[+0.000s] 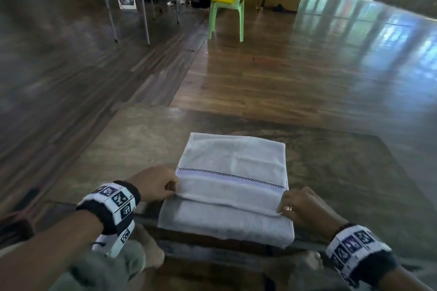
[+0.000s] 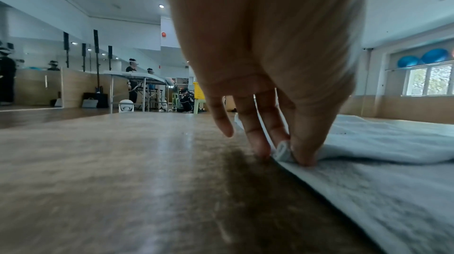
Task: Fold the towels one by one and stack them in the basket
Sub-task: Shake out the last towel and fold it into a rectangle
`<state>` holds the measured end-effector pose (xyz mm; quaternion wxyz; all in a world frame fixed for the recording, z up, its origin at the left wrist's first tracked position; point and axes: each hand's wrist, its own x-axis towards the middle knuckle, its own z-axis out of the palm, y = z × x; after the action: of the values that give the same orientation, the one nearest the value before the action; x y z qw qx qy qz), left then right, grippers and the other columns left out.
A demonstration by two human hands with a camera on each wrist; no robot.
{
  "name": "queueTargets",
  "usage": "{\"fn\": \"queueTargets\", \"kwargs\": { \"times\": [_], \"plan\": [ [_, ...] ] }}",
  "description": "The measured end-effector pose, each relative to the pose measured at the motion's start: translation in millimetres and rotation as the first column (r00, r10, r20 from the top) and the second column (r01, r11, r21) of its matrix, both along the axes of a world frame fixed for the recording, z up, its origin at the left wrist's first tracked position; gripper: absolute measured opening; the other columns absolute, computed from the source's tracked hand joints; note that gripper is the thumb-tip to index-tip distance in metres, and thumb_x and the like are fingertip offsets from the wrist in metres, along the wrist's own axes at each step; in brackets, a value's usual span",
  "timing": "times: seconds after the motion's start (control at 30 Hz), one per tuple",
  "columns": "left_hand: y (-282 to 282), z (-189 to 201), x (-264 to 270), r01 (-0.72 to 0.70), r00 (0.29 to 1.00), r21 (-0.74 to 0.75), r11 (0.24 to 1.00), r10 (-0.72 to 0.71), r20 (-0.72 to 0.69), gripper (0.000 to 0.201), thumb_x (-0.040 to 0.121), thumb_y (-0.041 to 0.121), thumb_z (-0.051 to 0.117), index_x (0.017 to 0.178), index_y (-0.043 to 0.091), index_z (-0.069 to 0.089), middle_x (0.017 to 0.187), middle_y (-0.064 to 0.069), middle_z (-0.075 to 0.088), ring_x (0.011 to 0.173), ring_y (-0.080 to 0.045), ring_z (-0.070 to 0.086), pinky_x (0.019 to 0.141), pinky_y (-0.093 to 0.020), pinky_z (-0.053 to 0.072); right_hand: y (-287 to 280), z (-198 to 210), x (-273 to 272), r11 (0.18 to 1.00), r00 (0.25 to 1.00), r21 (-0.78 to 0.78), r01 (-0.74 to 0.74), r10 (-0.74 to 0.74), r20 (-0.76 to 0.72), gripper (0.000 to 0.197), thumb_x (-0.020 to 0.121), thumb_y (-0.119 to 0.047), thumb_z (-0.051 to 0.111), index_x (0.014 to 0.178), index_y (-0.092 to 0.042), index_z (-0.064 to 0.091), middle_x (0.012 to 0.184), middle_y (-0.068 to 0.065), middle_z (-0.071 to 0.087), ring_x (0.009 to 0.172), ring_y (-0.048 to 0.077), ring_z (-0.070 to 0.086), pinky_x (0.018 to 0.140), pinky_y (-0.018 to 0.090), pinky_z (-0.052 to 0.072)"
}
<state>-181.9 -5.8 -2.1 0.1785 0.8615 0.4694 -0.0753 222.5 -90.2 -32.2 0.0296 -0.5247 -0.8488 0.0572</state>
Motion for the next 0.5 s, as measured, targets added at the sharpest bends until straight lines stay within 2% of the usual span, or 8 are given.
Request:
{"fn": "queueTargets", "kwargs": {
  "times": [0.07, 0.1, 0.2, 0.3, 0.37, 0.43, 0.5],
  "plan": [
    [4, -2, 1, -0.001, 1.0, 0.029, 1.0, 0.001, -0.007, 0.007, 0.081, 0.027, 0.062, 0.075, 0.024, 0.066, 0.086, 0.009, 0.065, 0.079, -0.011, 0.058, 0.068, -0.023, 0.042, 5, 6, -3, 0.996, 0.995, 0.091, -0.019, 0.009, 0.103, 0.018, 0.057, -0.033, 0.078, 0.066, -0.042, 0.065, 0.069, -0.025, 0.063, 0.065, -0.002, 0.062, 0.061, 0.028, 0.047],
    [7, -2, 2, -0.002, 1.0, 0.044, 0.999, 0.003, -0.018, 0.007, 0.081, 0.028, 0.062, 0.077, 0.025, 0.067, 0.088, 0.009, 0.066, 0.08, -0.01, 0.058, 0.067, -0.022, 0.041, 9, 10, -4, 0.996, 0.992, 0.093, -0.002, -0.009, 0.123, 0.02, 0.056, -0.032, 0.082, 0.064, -0.042, 0.066, 0.068, -0.025, 0.063, 0.065, -0.002, 0.062, 0.063, 0.028, 0.046],
    [21, -2, 7, -0.014, 0.998, 0.087, 0.996, 0.019, -0.056, 0.01, 0.084, 0.03, 0.061, 0.086, 0.027, 0.07, 0.094, 0.011, 0.066, 0.08, -0.008, 0.055, 0.064, -0.018, 0.035, 29, 20, -6, 0.996, 0.981, 0.023, 0.081, -0.084, 0.174, 0.01, 0.073, -0.028, 0.072, 0.074, -0.038, 0.071, 0.08, -0.02, 0.069, 0.08, 0.005, 0.066, 0.077, 0.031, 0.041],
    [36, 1, 17, -0.027, 0.997, 0.146, 0.989, 0.038, -0.073, 0.011, 0.085, 0.03, 0.058, 0.086, 0.028, 0.069, 0.095, 0.008, 0.065, 0.085, -0.014, 0.059, 0.068, -0.023, 0.038, 56, 26, -4, 0.989, 0.972, -0.013, 0.148, -0.143, 0.185, 0.016, 0.082, -0.026, 0.061, 0.084, -0.034, 0.074, 0.091, -0.015, 0.072, 0.091, 0.009, 0.066, 0.086, 0.027, 0.041],
    [45, 3, 24, -0.041, 0.996, 0.186, 0.982, 0.055, -0.071, 0.013, 0.085, 0.029, 0.057, 0.082, 0.027, 0.069, 0.092, 0.007, 0.065, 0.082, -0.016, 0.059, 0.067, -0.024, 0.036, 72, 27, 0, 0.973, 0.956, -0.044, 0.228, -0.216, 0.197, 0.019, 0.086, -0.026, 0.056, 0.087, -0.036, 0.072, 0.098, -0.017, 0.07, 0.096, 0.008, 0.063, 0.091, 0.028, 0.036],
    [52, 3, 31, -0.057, 0.995, 0.197, 0.979, 0.073, -0.073, 0.014, 0.085, 0.03, 0.057, 0.08, 0.026, 0.069, 0.09, 0.005, 0.065, 0.08, -0.017, 0.059, 0.067, -0.025, 0.036, 82, 27, 3, 0.952, 0.937, -0.043, 0.302, -0.288, 0.2, 0.019, 0.087, -0.027, 0.055, 0.086, -0.039, 0.07, 0.101, -0.02, 0.067, 0.097, 0.006, 0.06, 0.091, 0.029, 0.029],
    [56, 4, 36, -0.061, 0.992, 0.198, 0.978, 0.081, -0.096, 0.016, 0.085, 0.031, 0.056, 0.082, 0.026, 0.07, 0.09, 0.005, 0.066, 0.08, -0.017, 0.059, 0.067, -0.025, 0.036, 88, 27, 4, 0.943, 0.928, -0.037, 0.331, -0.318, 0.196, 0.02, 0.088, -0.027, 0.054, 0.084, -0.039, 0.07, 0.1, -0.021, 0.067, 0.096, 0.005, 0.06, 0.09, 0.03, 0.028]
  ]
}}
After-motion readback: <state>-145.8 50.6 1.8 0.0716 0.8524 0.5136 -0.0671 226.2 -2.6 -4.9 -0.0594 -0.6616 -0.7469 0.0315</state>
